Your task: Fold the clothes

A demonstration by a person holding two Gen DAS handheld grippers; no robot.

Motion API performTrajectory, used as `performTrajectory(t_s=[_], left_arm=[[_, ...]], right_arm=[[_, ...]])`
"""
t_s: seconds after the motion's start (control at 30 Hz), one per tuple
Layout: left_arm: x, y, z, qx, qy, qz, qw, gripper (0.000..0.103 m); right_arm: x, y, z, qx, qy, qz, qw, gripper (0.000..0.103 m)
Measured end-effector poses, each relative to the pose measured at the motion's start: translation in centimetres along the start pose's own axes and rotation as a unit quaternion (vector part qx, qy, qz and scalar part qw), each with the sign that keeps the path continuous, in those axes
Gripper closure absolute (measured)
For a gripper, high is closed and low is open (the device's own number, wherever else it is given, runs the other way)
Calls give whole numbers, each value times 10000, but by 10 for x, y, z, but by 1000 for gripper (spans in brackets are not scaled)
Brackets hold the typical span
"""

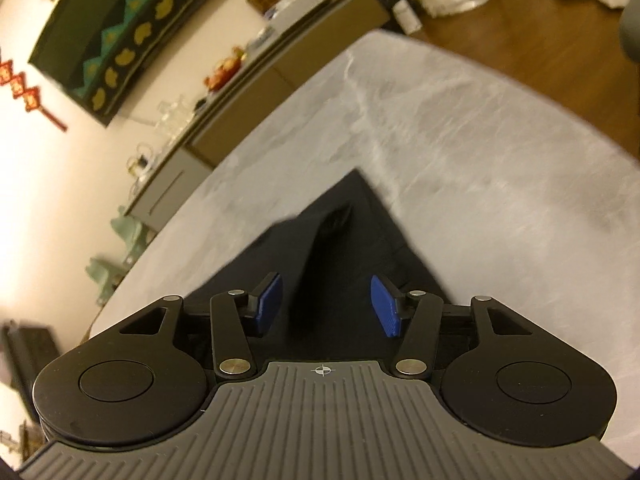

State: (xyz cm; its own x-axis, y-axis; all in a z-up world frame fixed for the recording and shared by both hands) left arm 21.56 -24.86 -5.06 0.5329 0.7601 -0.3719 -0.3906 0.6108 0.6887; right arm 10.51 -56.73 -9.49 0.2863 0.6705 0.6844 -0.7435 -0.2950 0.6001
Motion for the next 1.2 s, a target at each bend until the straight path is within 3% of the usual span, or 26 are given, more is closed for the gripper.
performTrajectory(t_s=[0.13,0.23,0.3,0.33,0.37,0.43,0.5,0.53,0.57,0.6,0.67,0.73,0.77,0.8,0.87,0.93,1.1,1.2], left_arm=[[27,-14,-3,170,1039,-480,9933,99],[33,-19,-2,216,1230,-501,9909,98],[34,-20,-1,241,1259,-488,9905,98],[33,-17,-1,232,1234,-472,9910,97],[31,-12,-1,211,1189,-451,9917,95],[26,6,4,66,963,-376,9946,87],[18,30,9,-295,635,-503,9963,64],[14,44,10,-517,467,-615,9957,46],[11,50,11,-649,342,-592,9956,38],[8,53,11,-729,240,-493,9958,39],[5,33,7,-324,100,-218,9992,48],[0,11,-4,104,34,-62,9999,56],[-4,6,-9,186,-43,-90,9998,56],[-9,4,-14,218,-172,-81,9996,56],[-22,2,-22,235,-499,-6,9985,55],[-33,-3,-28,273,-767,112,9966,55],[-47,-8,-32,292,-900,141,9954,55],[-53,-11,-32,288,-848,114,9959,55]], right_arm=[[21,-26,-9,-39,456,73,9989,30],[33,-42,-11,-56,635,255,9976,26],[37,-51,-11,247,502,614,9965,48],[41,-51,-9,375,424,777,9954,82],[45,-51,-8,503,345,940,9937,98],[52,-42,-2,638,91,1391,9882,99],[53,-4,15,350,-505,2280,9717,100],[53,12,22,186,-734,2648,9613,100],[51,24,27,-2,-878,2928,9521,100],[49,31,32,-172,-988,3060,9467,101],[41,18,36,-414,-982,2392,9651,99],[29,-5,33,-529,-913,1104,9883,81],[22,-13,32,-479,-927,787,9914,70],[13,-18,31,-370,-982,765,9915,68],[0,-18,31,-228,-1118,959,9888,50],[-6,-10,28,-241,-1054,925,9898,42],[-19,8,18,-154,-785,413,9959,37],[-27,3,8,110,-589,280,9978,36]])
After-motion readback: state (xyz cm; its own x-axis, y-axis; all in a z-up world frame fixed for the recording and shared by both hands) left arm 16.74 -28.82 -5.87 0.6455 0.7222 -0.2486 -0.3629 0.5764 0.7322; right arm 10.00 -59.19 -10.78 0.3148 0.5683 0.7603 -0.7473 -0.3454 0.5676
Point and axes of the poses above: each gripper's, at about its wrist camera, not at the fingertips, and y roughly against the way its jaws point, x to its left, z to its top, the point moved 1 cm from there along -y, roughly the way its jaws point, and after that the axes turned 8 degrees about -y, right-handed, at the moved point
